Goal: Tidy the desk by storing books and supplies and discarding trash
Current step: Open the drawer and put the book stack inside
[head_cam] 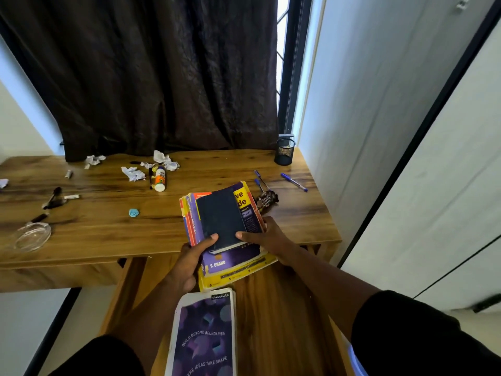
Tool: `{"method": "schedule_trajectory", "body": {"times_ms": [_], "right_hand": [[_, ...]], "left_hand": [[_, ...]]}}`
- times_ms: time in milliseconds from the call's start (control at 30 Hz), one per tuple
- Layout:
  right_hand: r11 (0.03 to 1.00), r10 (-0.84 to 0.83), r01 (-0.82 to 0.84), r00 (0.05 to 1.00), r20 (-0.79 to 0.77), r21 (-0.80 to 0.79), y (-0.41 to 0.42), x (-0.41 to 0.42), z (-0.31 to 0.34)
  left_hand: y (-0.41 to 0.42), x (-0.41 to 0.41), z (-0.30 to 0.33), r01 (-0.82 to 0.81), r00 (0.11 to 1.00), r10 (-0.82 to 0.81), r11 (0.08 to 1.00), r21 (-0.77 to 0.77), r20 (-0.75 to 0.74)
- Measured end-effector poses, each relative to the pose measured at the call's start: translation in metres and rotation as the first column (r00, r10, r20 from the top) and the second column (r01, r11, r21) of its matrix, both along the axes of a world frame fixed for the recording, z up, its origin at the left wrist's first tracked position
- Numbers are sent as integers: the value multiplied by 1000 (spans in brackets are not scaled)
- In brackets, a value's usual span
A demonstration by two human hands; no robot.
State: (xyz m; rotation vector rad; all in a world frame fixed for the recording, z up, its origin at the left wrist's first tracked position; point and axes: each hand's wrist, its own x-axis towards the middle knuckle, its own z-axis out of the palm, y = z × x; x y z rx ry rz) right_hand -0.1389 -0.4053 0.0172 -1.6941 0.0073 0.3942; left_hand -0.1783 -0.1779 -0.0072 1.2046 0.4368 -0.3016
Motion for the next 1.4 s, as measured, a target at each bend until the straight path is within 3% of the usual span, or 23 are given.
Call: {"method": "schedule_trajectory", "body": {"times_ms": [233, 667, 1033, 1133, 1200, 1300, 1400], "right_hand": [[999, -19, 17, 999, 47, 36, 6, 1, 13], [1000, 27, -27, 996, -86, 5, 22, 2, -27], [997, -37, 48, 984, -176, 61, 39, 44, -35], [986, -158, 144, 973, -169, -89, 40, 55, -35], [927, -244, 216, 968, -56, -308, 36, 63, -35], [768, -191, 255, 967, 170, -588, 28, 71, -34], [659, -119, 299, 948, 297, -691, 22, 84, -31]], "left_hand": [[17, 7, 21, 44, 996, -52, 993, 112, 78], [26, 11, -8, 47, 997, -38, 988, 144, -66], [44, 70, -4, 50, 997, -35, 968, 245, -64], [48, 82, -4, 75, 995, -57, 962, 263, -76], [50, 86, -5, 92, 994, -72, 960, 265, -84], [53, 93, -6, 109, 992, -88, 961, 255, -93], [56, 96, -9, 123, 989, -101, 965, 233, -107]]}}
